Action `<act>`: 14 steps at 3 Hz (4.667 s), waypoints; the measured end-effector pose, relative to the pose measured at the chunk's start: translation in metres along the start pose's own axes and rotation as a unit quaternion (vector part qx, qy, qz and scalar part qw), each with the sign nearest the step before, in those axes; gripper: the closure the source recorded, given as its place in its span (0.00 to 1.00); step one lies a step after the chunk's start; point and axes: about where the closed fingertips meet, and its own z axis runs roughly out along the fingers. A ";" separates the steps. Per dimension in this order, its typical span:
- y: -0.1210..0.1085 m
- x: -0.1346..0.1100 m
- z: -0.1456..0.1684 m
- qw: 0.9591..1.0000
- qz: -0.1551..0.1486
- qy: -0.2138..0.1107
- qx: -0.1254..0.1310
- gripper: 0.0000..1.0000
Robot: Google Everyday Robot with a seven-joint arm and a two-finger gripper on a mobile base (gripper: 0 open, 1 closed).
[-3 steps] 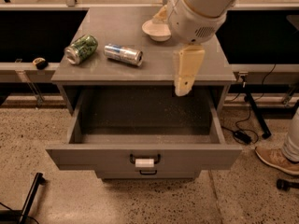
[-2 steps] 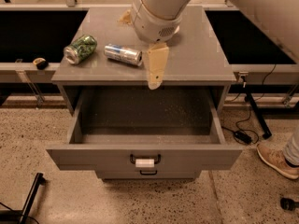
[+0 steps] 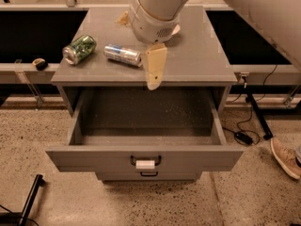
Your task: Place green can into top drawer
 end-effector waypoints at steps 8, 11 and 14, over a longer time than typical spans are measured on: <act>-0.225 -0.016 0.172 0.970 -0.233 -0.002 0.064 0.22; -0.216 -0.042 0.223 0.968 -0.246 -0.048 0.016 0.30; -0.200 -0.024 0.192 0.974 -0.224 -0.032 -0.006 0.96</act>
Offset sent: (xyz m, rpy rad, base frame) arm 0.1748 0.1078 0.0277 -0.1689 -0.3822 0.4089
